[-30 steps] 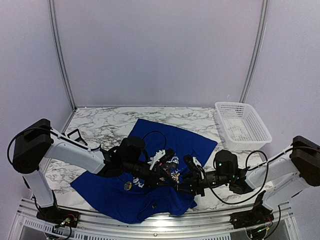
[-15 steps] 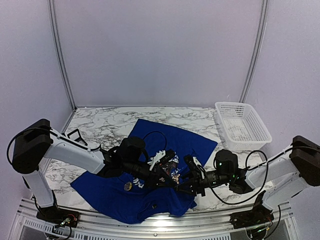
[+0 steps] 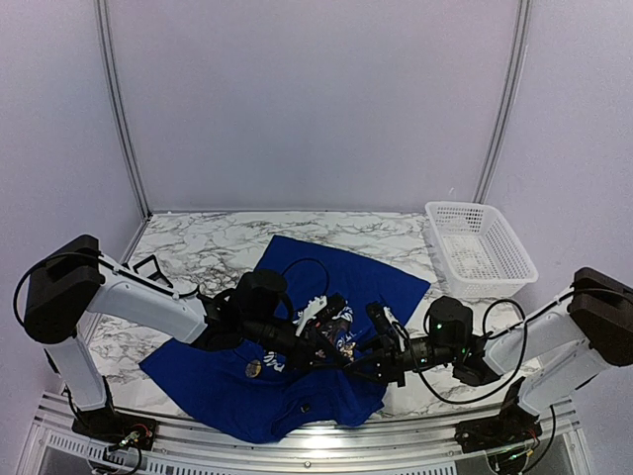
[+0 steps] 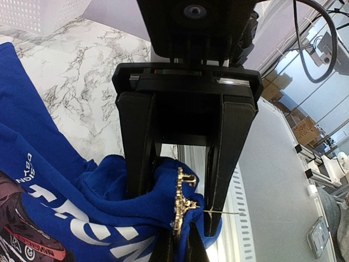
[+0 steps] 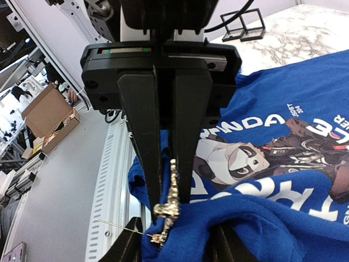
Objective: Pin the brooch onto the clothing
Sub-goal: Pin the brooch onto the flattened clothing.
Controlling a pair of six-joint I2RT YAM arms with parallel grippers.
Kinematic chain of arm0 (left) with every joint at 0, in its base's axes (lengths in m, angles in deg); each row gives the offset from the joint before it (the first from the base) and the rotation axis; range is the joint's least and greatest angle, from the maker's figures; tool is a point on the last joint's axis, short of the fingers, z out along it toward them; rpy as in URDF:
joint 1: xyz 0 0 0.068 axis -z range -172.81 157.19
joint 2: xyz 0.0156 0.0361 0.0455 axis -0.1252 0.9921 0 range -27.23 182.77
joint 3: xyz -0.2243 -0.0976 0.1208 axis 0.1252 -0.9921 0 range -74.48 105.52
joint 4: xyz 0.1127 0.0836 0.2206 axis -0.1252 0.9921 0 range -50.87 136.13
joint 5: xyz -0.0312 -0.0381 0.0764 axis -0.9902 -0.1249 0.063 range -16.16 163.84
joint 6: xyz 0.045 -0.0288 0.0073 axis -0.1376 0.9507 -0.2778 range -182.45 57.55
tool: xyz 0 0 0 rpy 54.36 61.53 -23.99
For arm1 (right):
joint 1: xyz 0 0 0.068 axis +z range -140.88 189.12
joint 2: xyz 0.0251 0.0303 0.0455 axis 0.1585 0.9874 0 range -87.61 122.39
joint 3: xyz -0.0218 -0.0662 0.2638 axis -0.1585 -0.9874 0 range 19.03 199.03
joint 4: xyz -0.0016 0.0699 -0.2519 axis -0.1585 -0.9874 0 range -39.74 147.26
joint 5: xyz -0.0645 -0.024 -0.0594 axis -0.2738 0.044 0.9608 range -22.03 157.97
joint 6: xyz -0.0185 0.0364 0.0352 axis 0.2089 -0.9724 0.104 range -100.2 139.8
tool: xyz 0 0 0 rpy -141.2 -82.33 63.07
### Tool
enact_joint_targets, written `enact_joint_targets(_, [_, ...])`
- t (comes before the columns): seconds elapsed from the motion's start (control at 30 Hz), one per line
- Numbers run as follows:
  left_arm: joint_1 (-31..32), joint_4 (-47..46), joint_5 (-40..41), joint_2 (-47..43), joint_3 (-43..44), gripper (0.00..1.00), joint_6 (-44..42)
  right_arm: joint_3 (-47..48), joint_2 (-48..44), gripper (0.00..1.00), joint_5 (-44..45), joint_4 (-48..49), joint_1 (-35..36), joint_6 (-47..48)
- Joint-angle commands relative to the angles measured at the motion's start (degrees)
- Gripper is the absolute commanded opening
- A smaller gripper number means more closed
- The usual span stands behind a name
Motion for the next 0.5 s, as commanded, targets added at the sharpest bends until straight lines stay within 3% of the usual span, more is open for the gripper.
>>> enact_joint_targets(0.0, [0.9, 1.7, -1.7, -0.9, 0.3, 0.00, -0.5, 1.8, 0.9, 0.33, 1.1, 9.3, -0.1, -2.9])
enact_joint_targets(0.47, [1.0, 2.1, -0.2, -1.5, -0.5, 0.00, -2.5, 1.7, 3.1, 0.33, 0.6, 15.2, -1.4, -10.8])
